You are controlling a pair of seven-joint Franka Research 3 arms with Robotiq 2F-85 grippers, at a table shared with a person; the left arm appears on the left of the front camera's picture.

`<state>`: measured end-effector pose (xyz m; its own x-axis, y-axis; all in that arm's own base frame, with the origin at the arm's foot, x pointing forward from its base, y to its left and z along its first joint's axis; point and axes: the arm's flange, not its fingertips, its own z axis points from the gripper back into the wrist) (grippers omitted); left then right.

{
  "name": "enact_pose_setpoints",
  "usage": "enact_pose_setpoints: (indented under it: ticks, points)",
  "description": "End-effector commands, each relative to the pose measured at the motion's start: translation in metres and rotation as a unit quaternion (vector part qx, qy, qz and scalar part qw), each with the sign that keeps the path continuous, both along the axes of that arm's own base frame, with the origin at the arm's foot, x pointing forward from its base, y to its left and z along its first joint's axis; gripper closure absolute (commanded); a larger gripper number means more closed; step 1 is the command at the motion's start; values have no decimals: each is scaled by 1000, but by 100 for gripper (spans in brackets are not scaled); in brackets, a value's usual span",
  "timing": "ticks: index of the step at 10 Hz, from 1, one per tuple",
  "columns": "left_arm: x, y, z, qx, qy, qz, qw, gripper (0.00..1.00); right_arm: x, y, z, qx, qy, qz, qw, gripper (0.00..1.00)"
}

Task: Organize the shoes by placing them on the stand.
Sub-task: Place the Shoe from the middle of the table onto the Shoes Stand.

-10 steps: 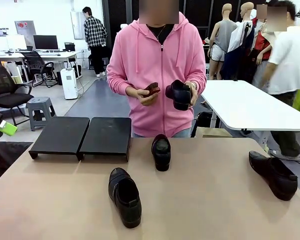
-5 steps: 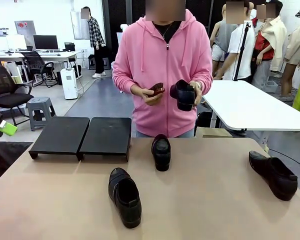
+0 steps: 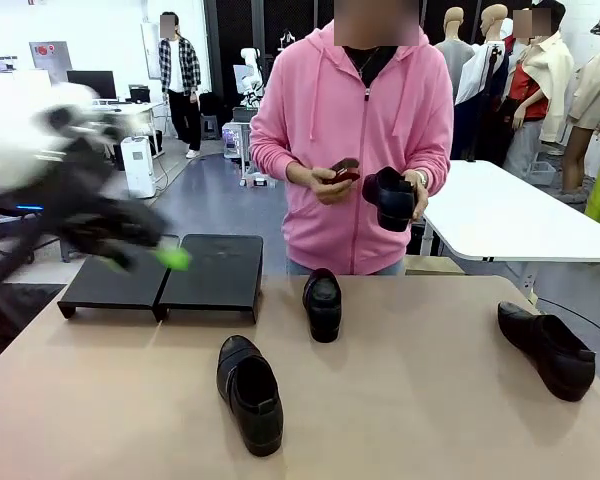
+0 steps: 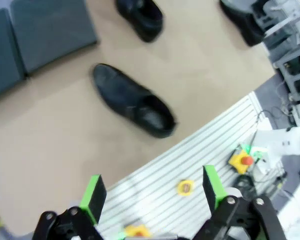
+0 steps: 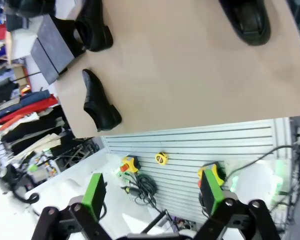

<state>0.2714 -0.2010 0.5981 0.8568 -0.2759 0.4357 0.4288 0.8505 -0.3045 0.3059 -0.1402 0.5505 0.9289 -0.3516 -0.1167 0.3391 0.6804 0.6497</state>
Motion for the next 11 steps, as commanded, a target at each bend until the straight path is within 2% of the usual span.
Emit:
enact_pose_setpoints:
  ticks: [1, 2, 3, 4, 5, 6, 8, 9, 11]
  points:
    - [50, -97, -2, 17, 96, 24, 995, 0, 1, 0, 6, 5, 6, -7, 1000, 0]
    - [57, -147, -20, 27, 115, 48, 992, 0, 1, 0, 6, 5, 6, -7, 1000, 0]
    - [66, -171, -35, 40, 127, 72, 988, 0, 1, 0, 6, 5, 6, -7, 1000, 0]
    - [77, -174, -47, 55, 121, 114, 985, 0, 1, 0, 6, 5, 6, -7, 1000, 0]
    - [90, -155, -40, 43, 129, 124, 983, 0, 1, 0, 6, 5, 6, -7, 1000, 0]
    - [61, -180, -58, 31, 133, 69, 988, 0, 1, 0, 6, 5, 6, -7, 1000, 0]
    - [61, -180, -58, 31, 133, 69, 988, 0, 1, 0, 6, 5, 6, -7, 1000, 0]
    - [80, -179, -59, 38, 134, 89, 986, 0, 1, 0, 6, 5, 6, -7, 1000, 0]
    - [92, -195, -102, 72, 167, 151, 972, 0, 1, 0, 6, 5, 6, -7, 1000, 0]
